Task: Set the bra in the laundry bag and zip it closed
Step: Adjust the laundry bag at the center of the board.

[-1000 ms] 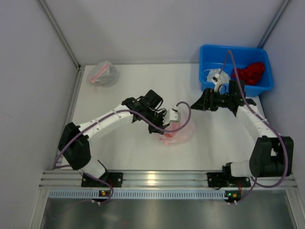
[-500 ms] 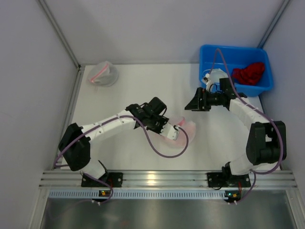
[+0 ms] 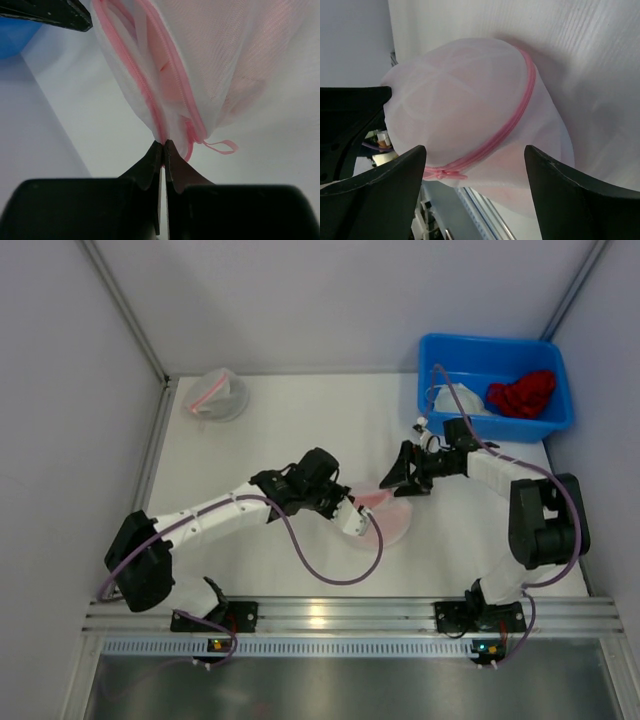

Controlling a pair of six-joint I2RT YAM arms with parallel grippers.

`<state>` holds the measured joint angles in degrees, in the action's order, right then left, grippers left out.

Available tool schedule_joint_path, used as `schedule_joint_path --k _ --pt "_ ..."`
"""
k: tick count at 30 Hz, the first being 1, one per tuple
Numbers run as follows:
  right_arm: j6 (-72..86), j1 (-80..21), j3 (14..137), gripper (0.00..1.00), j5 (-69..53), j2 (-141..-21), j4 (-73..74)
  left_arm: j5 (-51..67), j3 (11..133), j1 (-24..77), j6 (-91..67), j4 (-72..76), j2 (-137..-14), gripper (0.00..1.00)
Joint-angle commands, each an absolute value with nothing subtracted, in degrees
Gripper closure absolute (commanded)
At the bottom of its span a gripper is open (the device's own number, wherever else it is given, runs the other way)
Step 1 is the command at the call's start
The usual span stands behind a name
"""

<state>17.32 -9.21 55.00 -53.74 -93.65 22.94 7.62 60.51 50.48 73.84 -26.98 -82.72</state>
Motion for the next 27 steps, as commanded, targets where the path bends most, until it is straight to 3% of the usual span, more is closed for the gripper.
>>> schedule_joint_path --k 1,4,7,8,12,13,14,15,22,27 --pt "22.4 -9.9 53.8 0.2 -56.1 -94.4 19.5 7.6 58.2 51.1 76.3 -22.1 -78.9 0.98" --pt "28.8 -10.5 52.7 0.23 -58.5 -95.6 14.8 8.3 55.2 51.6 78.5 -20.5 -76.4 0.97" --pt "34.1 -10.7 52.2 0.36 -59.8 -96.0 8.5 8.8 52.9 52.1 80.3 -19.9 -74.3 0.97" --pt "34.4 -10.8 52.4 0.49 -59.8 -95.8 7.6 8.5 52.6 52.3 80.2 -19.9 -73.7 0.96" --pt "37.7 -10.8 51.4 0.81 -60.9 -92.4 3.7 8.0 51.3 52.6 79.4 -20.0 -72.7 0.94" --pt "38.7 -10.8 50.4 0.96 -61.2 -90.0 2.3 7.9 51.2 52.6 78.7 -20.0 -72.4 0.92" --pt "40.0 -10.7 50.0 1.0 -61.2 -88.7 1.3 8.0 51.1 52.6 78.0 -20.0 -71.7 0.89" --pt "40.4 -10.9 49.2 1.0 -61.0 -85.6 -1.0 8.1 51.2 52.6 75.9 -20.0 -71.5 0.82" --pt "41.2 -13.0 47.0 1.0 -55.5 -73.4 -2.2 14.7 56.4 52.5 59.5 -26.3 -64.7 0.59" --pt "37.0 -19.7 48.0 1.0 -47.5 -70.1 2.7 22.7 60.8 53.3 54.3 -32.1 -64.5 0.49"
